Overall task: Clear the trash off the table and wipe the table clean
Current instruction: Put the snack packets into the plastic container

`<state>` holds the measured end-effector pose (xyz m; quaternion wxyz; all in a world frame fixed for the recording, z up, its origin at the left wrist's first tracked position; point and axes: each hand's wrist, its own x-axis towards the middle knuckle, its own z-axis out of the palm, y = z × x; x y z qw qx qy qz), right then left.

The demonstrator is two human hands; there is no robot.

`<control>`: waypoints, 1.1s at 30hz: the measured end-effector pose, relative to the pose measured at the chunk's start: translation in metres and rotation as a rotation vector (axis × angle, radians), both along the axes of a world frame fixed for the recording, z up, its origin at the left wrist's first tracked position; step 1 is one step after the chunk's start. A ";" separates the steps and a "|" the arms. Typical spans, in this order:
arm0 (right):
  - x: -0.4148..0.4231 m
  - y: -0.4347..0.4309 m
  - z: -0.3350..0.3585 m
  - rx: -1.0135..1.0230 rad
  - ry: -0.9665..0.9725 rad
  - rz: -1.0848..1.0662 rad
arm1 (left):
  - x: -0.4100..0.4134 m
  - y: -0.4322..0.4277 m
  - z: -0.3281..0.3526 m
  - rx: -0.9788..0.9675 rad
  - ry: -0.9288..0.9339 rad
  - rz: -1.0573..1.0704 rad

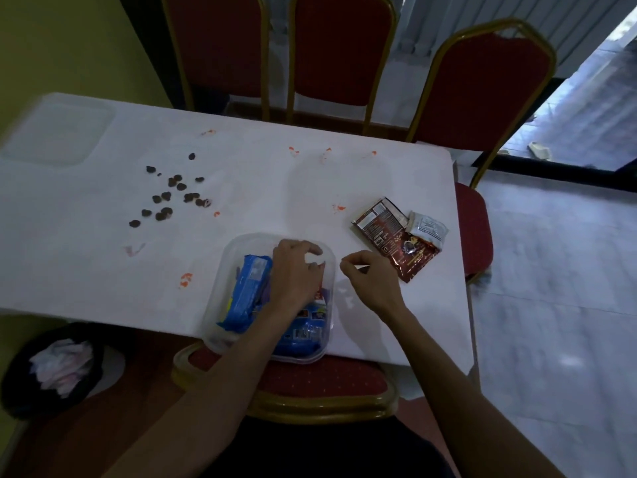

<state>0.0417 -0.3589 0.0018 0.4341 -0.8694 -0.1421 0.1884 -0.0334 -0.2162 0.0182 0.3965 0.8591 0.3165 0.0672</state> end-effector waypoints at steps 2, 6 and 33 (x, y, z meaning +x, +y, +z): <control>0.009 -0.004 0.002 0.008 0.005 -0.041 | 0.014 -0.010 0.018 0.000 -0.070 -0.051; 0.045 -0.027 0.008 -0.058 -0.073 -0.154 | 0.051 -0.032 0.037 -0.026 -0.161 -0.168; 0.164 -0.096 -0.040 -0.597 -0.216 -0.239 | 0.083 -0.048 0.055 -0.626 -0.014 -0.040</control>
